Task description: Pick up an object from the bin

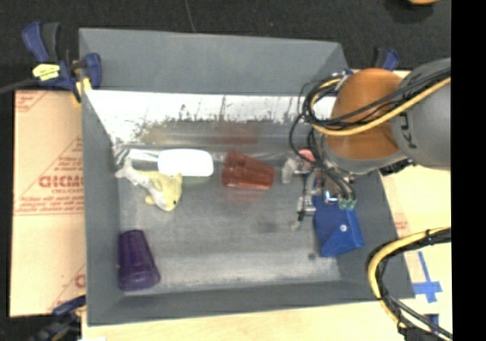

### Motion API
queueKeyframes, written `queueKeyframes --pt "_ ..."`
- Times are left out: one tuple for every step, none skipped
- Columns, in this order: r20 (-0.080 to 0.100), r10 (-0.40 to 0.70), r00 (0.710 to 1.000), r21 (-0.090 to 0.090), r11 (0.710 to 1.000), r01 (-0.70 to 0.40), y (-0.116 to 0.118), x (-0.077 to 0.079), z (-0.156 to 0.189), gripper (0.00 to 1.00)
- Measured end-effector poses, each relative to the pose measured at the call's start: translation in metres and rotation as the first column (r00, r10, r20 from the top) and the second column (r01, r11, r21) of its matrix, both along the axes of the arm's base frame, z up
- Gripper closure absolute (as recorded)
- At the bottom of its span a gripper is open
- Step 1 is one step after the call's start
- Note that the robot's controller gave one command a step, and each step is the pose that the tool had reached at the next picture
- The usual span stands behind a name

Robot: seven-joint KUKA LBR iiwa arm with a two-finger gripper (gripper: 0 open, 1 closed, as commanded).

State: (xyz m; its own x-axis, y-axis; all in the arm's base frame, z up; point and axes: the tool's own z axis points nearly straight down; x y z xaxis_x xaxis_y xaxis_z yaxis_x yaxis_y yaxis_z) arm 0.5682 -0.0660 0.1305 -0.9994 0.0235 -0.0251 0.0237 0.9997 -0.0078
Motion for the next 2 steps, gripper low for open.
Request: queueKeyframes --pt "0.016 0.064 0.998 -0.003 0.998 -0.064 0.015 0.028 0.045 0.00" --pt "0.011 0.052 0.999 0.001 0.999 -0.052 0.080 0.065 0.041 0.00"
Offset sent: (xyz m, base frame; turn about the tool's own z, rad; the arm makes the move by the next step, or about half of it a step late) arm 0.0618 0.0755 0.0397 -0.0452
